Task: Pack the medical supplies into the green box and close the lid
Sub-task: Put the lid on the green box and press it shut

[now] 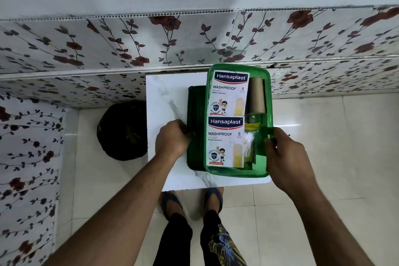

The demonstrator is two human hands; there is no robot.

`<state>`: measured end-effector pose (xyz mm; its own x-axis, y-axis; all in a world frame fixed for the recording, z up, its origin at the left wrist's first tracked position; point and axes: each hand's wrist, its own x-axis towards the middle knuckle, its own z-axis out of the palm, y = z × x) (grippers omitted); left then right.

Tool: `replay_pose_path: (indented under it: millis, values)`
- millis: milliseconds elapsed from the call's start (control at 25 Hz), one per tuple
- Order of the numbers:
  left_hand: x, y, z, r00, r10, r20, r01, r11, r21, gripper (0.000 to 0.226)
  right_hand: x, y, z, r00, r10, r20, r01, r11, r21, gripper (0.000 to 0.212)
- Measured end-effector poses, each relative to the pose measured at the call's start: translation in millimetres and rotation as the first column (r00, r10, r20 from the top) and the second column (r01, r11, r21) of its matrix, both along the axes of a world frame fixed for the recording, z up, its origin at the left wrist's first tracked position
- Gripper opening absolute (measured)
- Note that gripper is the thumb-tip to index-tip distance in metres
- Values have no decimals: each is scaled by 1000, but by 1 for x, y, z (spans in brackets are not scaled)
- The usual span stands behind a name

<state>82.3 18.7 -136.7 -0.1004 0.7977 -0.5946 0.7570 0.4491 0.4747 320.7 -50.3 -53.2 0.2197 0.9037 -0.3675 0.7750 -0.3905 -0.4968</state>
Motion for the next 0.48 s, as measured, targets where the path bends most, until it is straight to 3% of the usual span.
replay_pose_path:
  millis: [80,160,320,480]
  values:
    - [-5,4,8,997,35,72,-31,998,-54,20,7,0,1,1000,0,-12,0,1000,-13,16]
    - [-20,8,27,974,176,142,-169,984,-64,28,10,1,-1,1000,25,-4,-25,999,-32,18]
    - [-49,10,77,973,232,15,-229,946,228,37,-8,3,-12,997,67,-25,-68,997,-46,21]
    - [-39,8,111,966,254,56,-254,871,422,32,-44,8,-26,994,80,-79,-85,995,-59,20]
